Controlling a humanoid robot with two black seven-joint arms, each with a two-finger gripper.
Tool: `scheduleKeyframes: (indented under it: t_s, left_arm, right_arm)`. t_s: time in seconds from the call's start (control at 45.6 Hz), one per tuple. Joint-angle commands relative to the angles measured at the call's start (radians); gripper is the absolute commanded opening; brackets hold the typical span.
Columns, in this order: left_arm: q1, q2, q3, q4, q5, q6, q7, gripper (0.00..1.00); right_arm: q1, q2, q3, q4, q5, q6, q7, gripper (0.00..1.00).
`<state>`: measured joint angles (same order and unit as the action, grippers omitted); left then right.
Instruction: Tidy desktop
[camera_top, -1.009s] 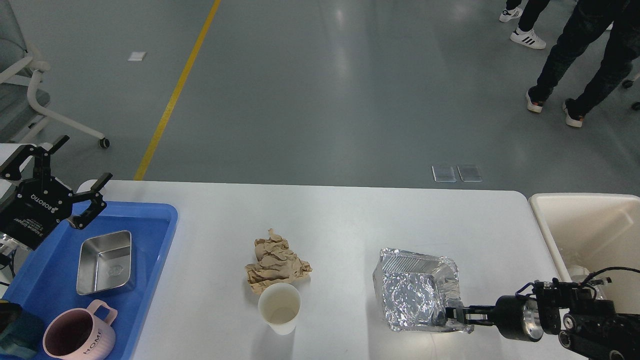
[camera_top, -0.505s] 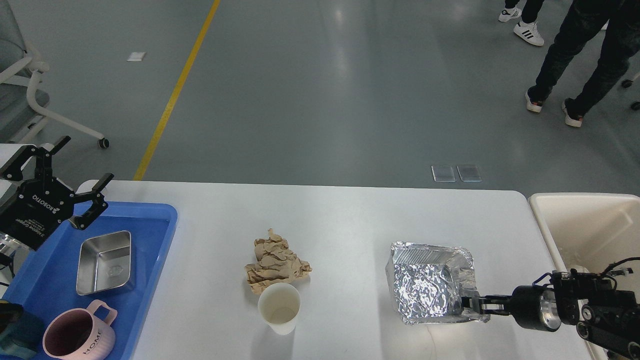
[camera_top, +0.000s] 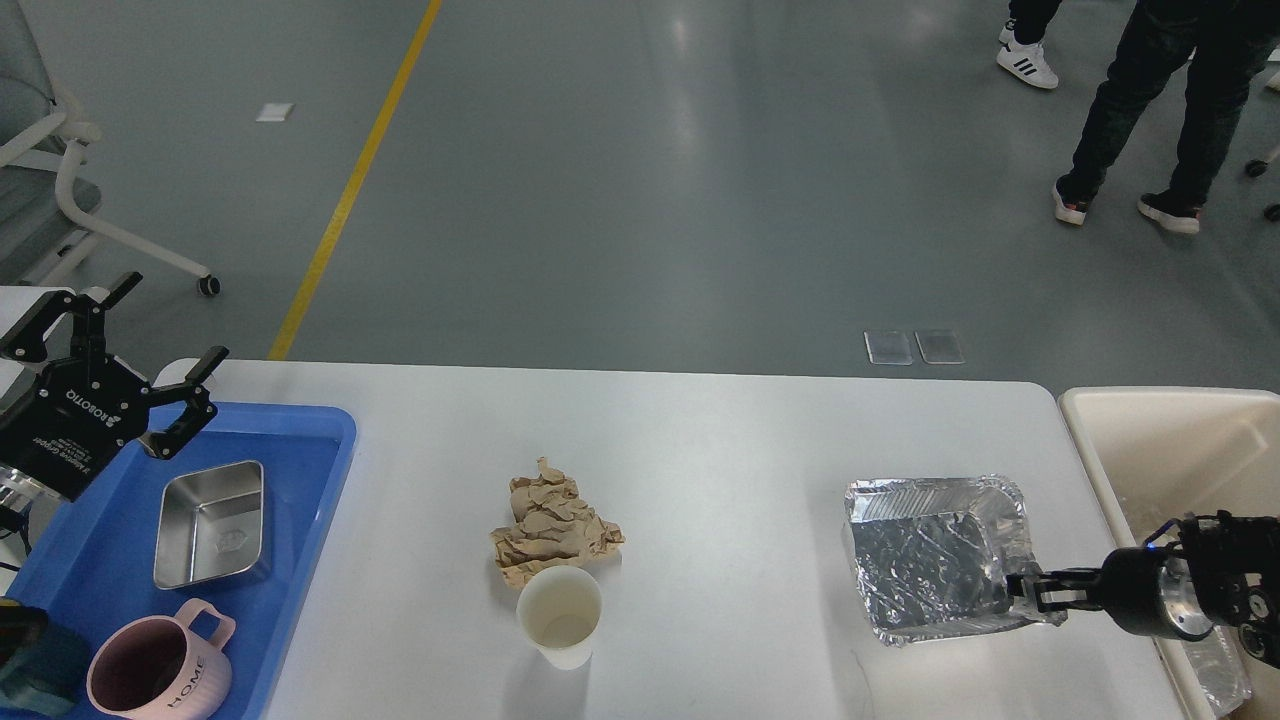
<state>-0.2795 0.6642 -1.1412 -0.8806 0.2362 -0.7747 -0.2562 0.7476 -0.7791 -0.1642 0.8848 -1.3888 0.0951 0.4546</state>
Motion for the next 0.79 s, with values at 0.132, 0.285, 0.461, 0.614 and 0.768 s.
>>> scheduleKeyframes:
  t_s: [0.132, 0.285, 0.461, 0.614, 0.768]
  left_arm:
    - [-0.003, -0.001, 0.0, 0.0, 0.0, 0.0, 0.0, 0.97]
    - [-0.004, -0.001, 0.0, 0.0, 0.0, 0.0, 0.0, 0.97]
    - [-0.006, -0.003, 0.0, 0.0, 0.0, 0.0, 0.0, 0.97]
    - [-0.006, -0.008, 0.0, 0.0, 0.0, 0.0, 0.0, 0.97]
    - [-0.009, -0.009, 0.001, 0.0, 0.0, 0.0, 0.0, 0.97]
  right_arm:
    - [0.027, -0.031, -0.012, -0.004, -0.124, 0.0, -0.031, 0.0]
    - [0.067, -0.057, -0.015, -0.001, -0.153, 0.011, -0.051, 0.0]
    - [0.173, -0.058, -0.101, 0.006, -0.151, 0.052, -0.051, 0.0]
    - [0.271, -0.057, -0.15, 0.048, -0.151, 0.078, -0.051, 0.0]
    - [0.338, -0.005, -0.187, 0.054, -0.144, 0.107, -0.054, 0.0]
